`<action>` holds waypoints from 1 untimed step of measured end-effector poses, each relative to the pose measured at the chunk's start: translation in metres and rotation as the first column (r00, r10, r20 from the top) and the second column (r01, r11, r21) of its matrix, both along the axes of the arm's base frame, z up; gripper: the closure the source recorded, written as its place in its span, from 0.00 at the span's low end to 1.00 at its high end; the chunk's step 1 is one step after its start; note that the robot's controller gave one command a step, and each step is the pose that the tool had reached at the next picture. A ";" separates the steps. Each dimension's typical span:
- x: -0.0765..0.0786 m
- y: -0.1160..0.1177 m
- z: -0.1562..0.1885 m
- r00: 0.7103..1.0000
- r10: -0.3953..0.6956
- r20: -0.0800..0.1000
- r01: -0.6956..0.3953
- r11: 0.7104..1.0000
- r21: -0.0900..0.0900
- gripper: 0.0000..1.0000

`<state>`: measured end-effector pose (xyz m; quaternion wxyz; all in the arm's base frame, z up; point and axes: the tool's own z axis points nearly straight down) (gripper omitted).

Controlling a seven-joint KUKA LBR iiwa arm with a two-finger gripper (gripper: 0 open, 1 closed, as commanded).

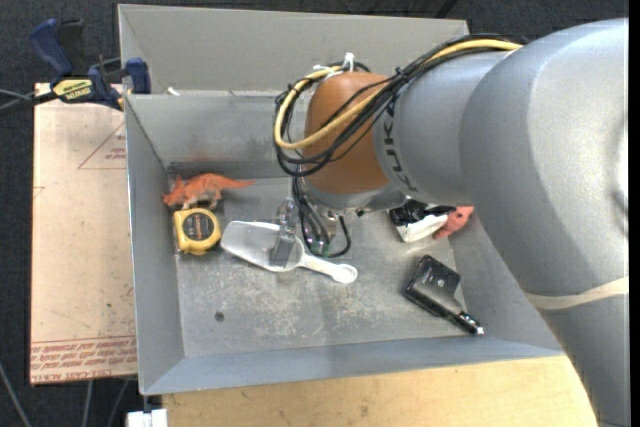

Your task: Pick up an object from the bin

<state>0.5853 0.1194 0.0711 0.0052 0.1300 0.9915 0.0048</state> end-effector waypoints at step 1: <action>0.002 0.001 0.000 1.000 0.011 0.004 -0.011 1.000 0.000 1.00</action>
Offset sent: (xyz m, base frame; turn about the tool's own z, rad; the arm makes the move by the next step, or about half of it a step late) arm -0.0057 0.0030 -0.0011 -0.0620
